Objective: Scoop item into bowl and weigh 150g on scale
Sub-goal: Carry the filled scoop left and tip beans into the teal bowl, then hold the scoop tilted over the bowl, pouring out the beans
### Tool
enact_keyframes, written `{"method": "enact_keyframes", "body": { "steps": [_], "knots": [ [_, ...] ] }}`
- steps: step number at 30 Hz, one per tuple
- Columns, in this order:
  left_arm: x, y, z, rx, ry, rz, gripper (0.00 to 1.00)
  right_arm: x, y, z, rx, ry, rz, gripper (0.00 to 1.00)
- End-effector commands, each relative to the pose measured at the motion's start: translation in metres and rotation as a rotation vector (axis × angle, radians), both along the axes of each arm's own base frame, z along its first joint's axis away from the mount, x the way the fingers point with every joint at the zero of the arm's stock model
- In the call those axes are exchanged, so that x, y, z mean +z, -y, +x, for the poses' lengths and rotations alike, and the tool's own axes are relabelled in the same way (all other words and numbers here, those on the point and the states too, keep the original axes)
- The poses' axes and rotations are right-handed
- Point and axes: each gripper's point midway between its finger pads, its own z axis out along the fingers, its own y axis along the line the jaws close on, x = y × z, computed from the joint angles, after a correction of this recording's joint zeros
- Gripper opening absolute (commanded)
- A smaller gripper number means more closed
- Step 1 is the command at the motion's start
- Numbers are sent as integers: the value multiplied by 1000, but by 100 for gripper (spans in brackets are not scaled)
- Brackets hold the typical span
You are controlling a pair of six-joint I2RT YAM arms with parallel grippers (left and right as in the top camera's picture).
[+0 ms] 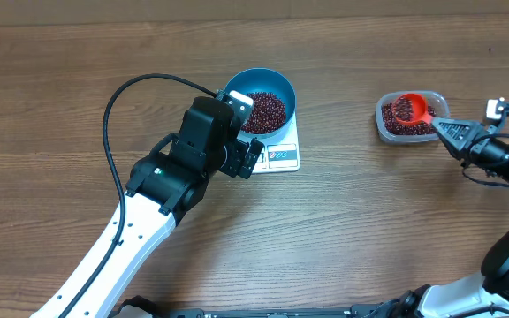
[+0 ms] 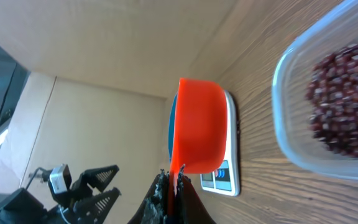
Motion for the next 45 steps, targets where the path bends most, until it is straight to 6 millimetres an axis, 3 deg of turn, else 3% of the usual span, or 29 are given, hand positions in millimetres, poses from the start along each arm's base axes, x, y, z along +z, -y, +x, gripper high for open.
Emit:
{"method": "enact_keyframes", "body": {
  "steps": [1,9,14,24,35,45],
  "knots": [
    [8,0,-2,-10,18,-10,100,6,-25,2,72,23,26,4],
    [8,0,-2,-10,18,-10,100,8,-90,8,257,76,-5,4],
    [8,0,-2,-11,18,-10,99,0,-119,22,297,2,-43,4],
    [8,0,-2,-10,18,-10,99,18,-187,54,352,94,-106,4],
    [8,0,-2,-10,18,-10,100,15,-231,66,328,171,-228,4],
    [8,0,-2,-10,18,-10,100,9,-251,71,393,550,-515,4]
  ]
}}
